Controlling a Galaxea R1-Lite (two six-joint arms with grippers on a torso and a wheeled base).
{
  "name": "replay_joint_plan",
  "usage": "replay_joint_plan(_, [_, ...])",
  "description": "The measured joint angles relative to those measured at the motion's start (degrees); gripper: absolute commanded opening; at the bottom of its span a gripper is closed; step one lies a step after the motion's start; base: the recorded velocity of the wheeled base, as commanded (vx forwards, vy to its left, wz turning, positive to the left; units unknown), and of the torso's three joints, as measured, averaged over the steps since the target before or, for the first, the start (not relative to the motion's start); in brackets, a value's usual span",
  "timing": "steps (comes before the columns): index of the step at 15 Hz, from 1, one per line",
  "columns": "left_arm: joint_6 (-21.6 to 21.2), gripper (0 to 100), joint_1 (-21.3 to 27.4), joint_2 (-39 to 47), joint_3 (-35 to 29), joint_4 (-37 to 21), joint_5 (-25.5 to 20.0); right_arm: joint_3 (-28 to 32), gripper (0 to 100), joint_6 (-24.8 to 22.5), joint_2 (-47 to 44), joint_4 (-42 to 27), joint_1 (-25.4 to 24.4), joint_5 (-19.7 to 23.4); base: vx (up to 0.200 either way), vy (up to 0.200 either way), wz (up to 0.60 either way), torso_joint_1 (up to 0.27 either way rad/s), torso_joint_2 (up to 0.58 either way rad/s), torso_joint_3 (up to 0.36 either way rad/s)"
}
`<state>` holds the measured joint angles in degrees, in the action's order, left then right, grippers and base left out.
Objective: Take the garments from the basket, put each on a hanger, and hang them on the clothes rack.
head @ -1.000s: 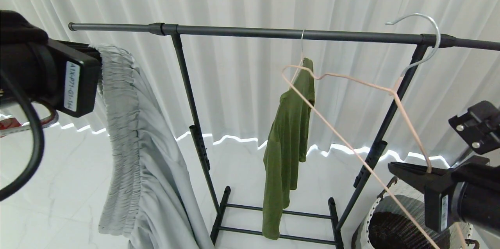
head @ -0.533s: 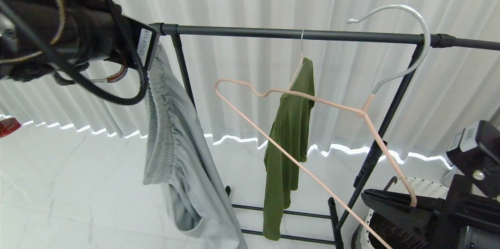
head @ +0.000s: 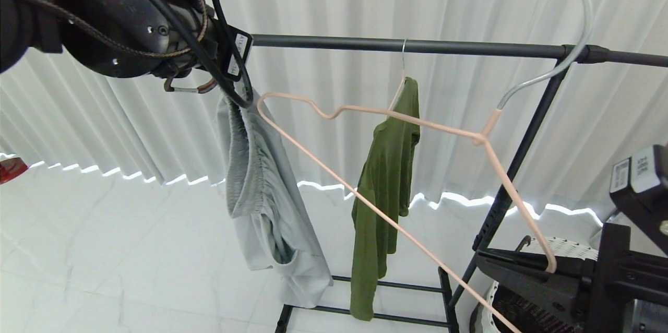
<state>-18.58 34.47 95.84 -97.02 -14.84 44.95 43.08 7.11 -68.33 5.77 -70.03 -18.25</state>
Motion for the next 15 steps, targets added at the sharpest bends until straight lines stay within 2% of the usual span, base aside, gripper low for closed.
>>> replay_joint_plan(6, [0.0, 0, 2.7, 1.6, -2.9, 0.1, 0.0, 1.5, 0, 0.1, -2.7, 0.4, 0.4, 1.3, 0.000, 0.000, 0.00, 0.000, 0.00, 0.000])
replay_joint_plan(15, [-0.1, 0, 4.4, 1.6, -3.6, 0.1, 0.0, 4.6, 0, -0.3, -7.0, 0.9, 8.3, 0.7, 0.000, 0.000, 0.00, 0.000, 0.00, 0.000])
